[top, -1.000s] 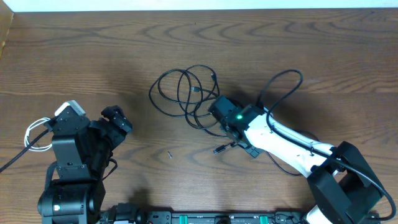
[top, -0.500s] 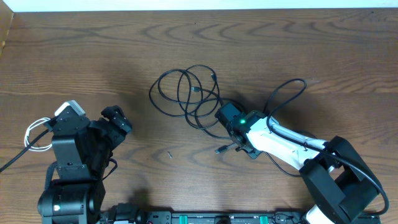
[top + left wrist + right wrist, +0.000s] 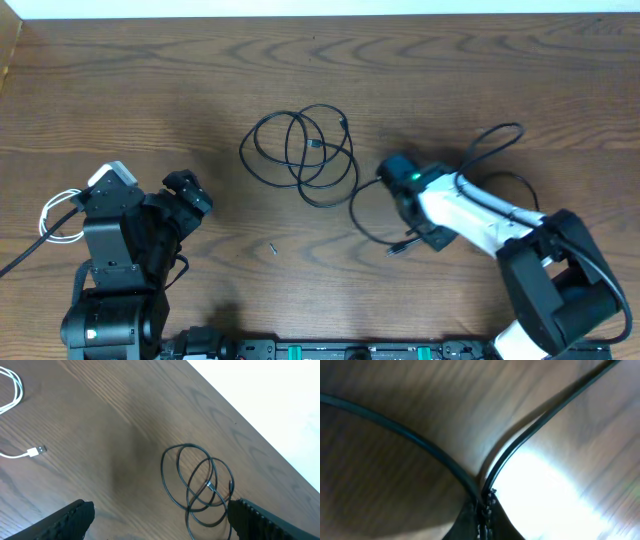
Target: Untangle cables
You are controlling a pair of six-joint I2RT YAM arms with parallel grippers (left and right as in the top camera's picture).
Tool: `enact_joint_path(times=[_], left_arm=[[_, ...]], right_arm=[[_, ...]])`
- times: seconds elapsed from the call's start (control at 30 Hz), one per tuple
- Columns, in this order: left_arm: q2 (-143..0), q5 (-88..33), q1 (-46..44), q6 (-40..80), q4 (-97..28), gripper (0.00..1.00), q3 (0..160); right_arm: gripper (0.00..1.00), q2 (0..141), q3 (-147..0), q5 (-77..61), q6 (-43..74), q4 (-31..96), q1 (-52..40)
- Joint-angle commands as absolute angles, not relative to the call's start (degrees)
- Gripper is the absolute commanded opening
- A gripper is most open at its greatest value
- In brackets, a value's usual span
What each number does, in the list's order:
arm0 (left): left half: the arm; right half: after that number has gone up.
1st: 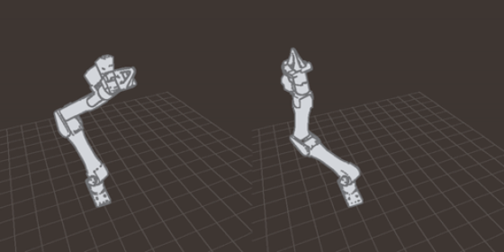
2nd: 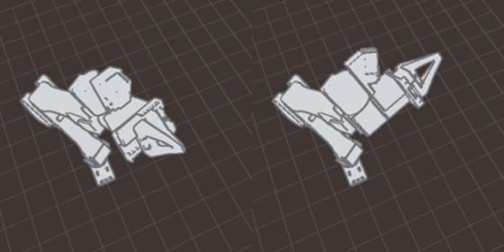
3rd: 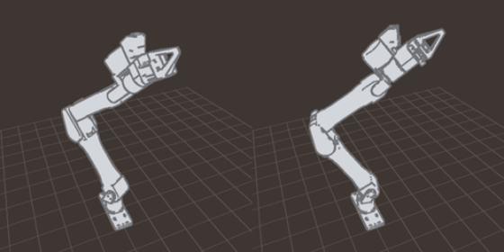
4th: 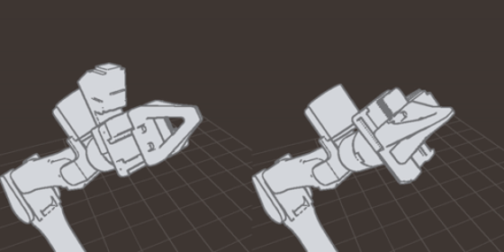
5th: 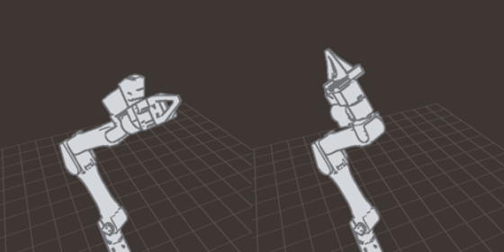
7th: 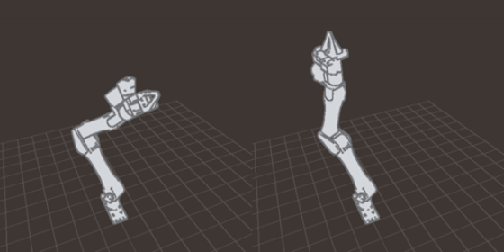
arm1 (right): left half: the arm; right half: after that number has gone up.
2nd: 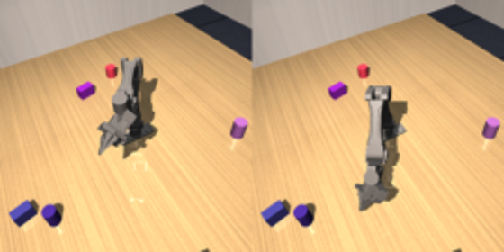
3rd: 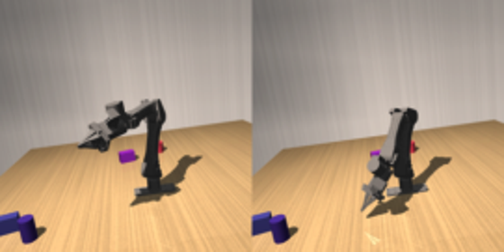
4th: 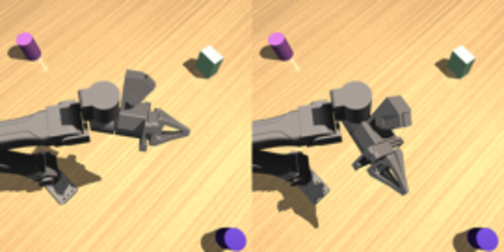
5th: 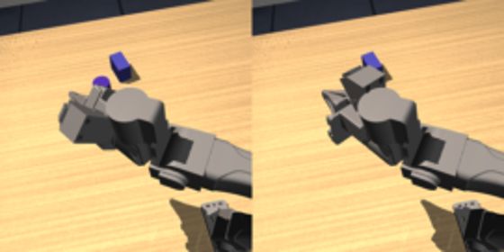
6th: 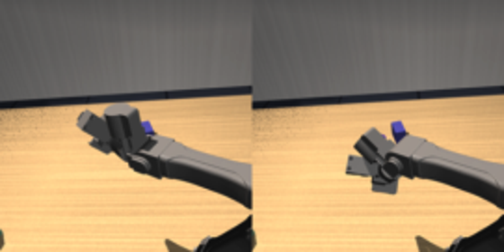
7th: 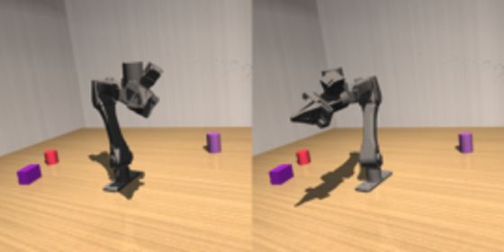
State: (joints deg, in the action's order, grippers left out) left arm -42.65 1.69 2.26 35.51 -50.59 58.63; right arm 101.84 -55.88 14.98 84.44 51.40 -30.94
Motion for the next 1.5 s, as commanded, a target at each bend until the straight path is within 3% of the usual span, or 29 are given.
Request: enact_joint_path(times=[0.0,0.1,0.27,0.7,0.83,1.13,1.27,1.47], left_arm=[[-42.61,2.37,2.57,34.28,-50.57,0.91,59.27],[-42.61,2.37,2.57,34.28,-50.57,0.91,59.27],[-42.61,2.37,2.57,34.28,-50.57,0.91,59.27],[-42.61,0.4,2.57,34.39,-48.97,0.91,59.27],[-43.03,-7.31,1.85,34.09,-46.24,0.89,59.27],[-51.66,-9.13,-8.27,34.41,-42.61,0.85,59.27],[-59.11,-0.23,-15.22,41.69,-40.45,0.85,59.27],[-70.48,7.88,-24.32,63.53,-34.63,0.85,59.27]], right_arm=[[0.34,102.65,-55.59,14.15,73.3,51.48,-28.25],[0.79,102.54,-55.75,15.29,70.61,52.4,-27.14],[0.93,98.74,-60.23,15.25,66.06,55.4,-24.23],[0.96,71.0,-65.73,13.15,61.08,61.49,-26.44],[0.98,63.86,-65.73,14.87,59.46,66.17,-26.61],[0.99,57.69,-65.67,15.09,59.48,70.96,-26.63],[0.99,58.04,-65.43,15.07,59.48,71.2,-26.63],[0.99,58.85,-65.34,13.89,59.51,71.18,-26.63]])
